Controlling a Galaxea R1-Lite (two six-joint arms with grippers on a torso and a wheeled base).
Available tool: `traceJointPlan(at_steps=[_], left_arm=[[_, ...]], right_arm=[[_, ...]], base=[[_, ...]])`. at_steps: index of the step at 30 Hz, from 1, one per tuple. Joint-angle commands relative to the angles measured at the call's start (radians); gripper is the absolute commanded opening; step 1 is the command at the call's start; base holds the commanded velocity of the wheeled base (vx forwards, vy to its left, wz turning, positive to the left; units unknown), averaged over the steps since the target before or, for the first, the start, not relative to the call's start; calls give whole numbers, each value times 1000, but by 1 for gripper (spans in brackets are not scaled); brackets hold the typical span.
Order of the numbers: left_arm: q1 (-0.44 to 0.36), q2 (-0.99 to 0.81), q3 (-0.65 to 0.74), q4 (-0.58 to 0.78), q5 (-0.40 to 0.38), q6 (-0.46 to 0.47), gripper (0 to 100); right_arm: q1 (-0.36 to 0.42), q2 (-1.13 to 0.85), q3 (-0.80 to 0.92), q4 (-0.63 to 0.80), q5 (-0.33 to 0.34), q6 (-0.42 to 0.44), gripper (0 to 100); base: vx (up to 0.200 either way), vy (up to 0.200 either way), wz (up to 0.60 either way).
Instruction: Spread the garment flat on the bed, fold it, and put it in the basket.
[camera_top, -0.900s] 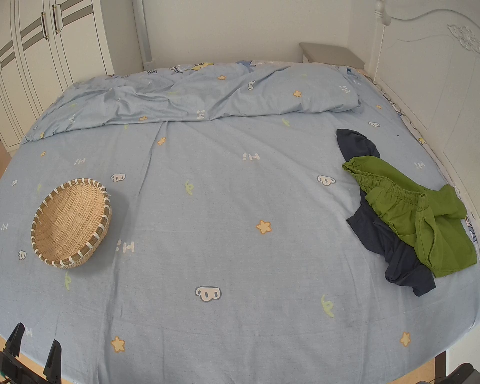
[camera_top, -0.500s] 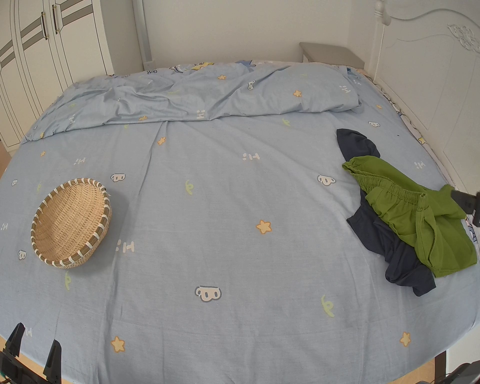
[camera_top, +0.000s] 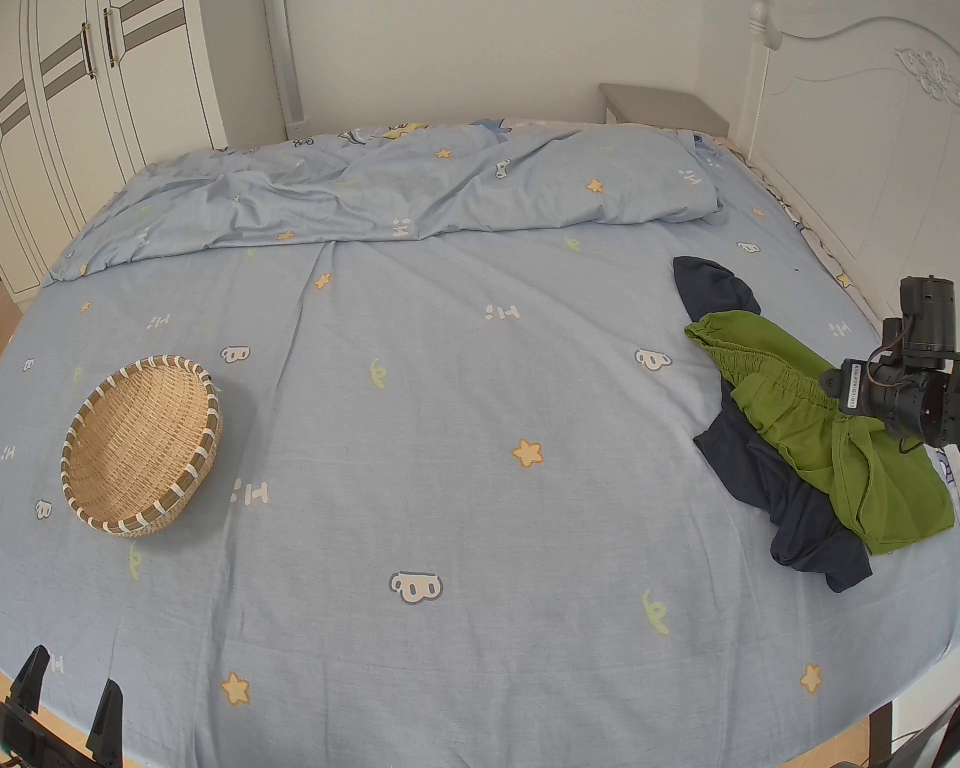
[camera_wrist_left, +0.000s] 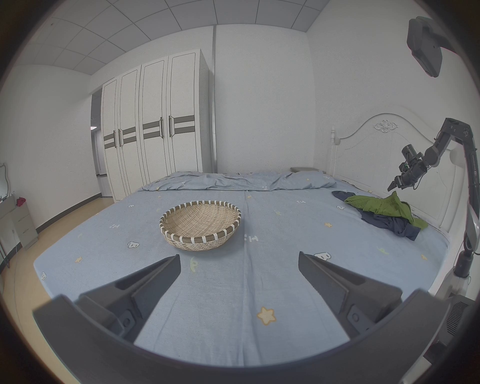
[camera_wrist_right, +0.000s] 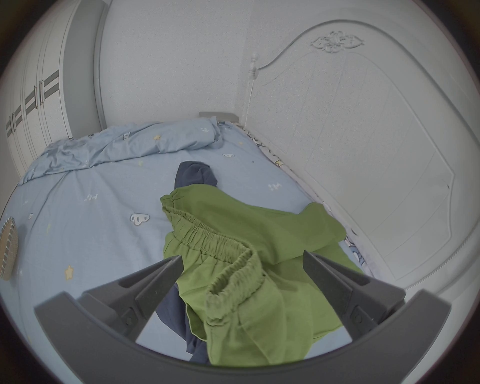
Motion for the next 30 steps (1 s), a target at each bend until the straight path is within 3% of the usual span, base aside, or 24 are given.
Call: traceJointPlan(at_steps=[1,13,14,26,30], left_arm=[[0,-15,18,0,1,0,100],[0,-15,18,0,1,0,100],[0,-15,18,-2,1,0,100],[0,-15,18,0,1,0,100],[0,-15,18,0,1,0,100]], right_arm=[[12,69,-26,6,0,7,100],[8,112,-25,9,0,16,100],[6,112,-26,9,0,23,0],[16,97,-42,34,1,32,0],[48,3,-115,202,14,62,0]], base=[[0,0,0],[0,0,0],[0,0,0],[0,0,0],[0,0,0]])
